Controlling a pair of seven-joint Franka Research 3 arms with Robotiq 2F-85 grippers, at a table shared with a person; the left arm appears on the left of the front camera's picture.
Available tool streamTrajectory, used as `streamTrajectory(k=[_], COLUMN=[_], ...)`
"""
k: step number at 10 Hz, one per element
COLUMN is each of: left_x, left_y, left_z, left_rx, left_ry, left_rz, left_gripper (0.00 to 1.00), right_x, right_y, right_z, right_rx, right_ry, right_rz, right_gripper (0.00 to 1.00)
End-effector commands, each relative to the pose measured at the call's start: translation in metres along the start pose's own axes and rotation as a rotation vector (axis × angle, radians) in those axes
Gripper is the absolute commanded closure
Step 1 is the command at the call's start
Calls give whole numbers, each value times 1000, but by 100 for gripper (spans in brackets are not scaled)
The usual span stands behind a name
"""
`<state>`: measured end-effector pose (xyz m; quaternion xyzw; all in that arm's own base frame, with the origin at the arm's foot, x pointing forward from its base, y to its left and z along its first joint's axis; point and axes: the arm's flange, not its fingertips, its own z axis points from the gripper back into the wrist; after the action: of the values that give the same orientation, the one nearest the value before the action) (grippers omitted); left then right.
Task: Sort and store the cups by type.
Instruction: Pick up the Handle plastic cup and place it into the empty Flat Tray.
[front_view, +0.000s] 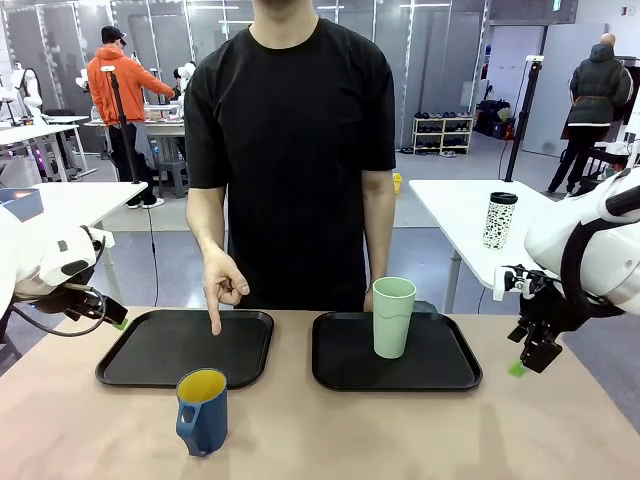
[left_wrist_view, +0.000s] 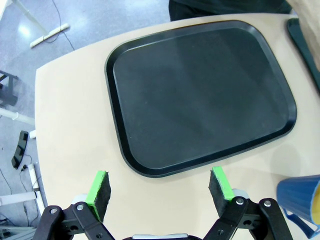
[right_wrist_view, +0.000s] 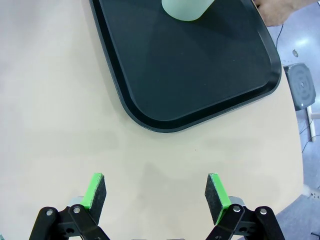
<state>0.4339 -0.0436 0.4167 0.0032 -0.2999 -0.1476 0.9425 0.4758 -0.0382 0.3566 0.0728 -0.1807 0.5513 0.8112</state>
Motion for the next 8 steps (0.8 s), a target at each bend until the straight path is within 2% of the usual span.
streamTrajectory(k=[1,3,4,5,6,8], left_x=[-3,-13,-19,-26,-30,-34], left_y=[5,6,4,5,4,1], left_z=[11,17,21,23,23,22], left_rx=[-67,-92,-188,-166,-185,-294], left_ry=[12,120,186,306,337,254], left_rz=[-82,-288,-407,-560,-679,-837], left_gripper=[0,0,0,0,0,0], right_x=[-1,-1,-1,-1,-1,-1], right_y=[0,0,0,0,0,0], right_z=[0,0,0,0,0,0], right_rx=[0,0,0,0,0,0], right_ry=[3,3,3,3,3,3], right_rz=[1,1,1,1,1,1], right_gripper=[0,0,0,0,0,0])
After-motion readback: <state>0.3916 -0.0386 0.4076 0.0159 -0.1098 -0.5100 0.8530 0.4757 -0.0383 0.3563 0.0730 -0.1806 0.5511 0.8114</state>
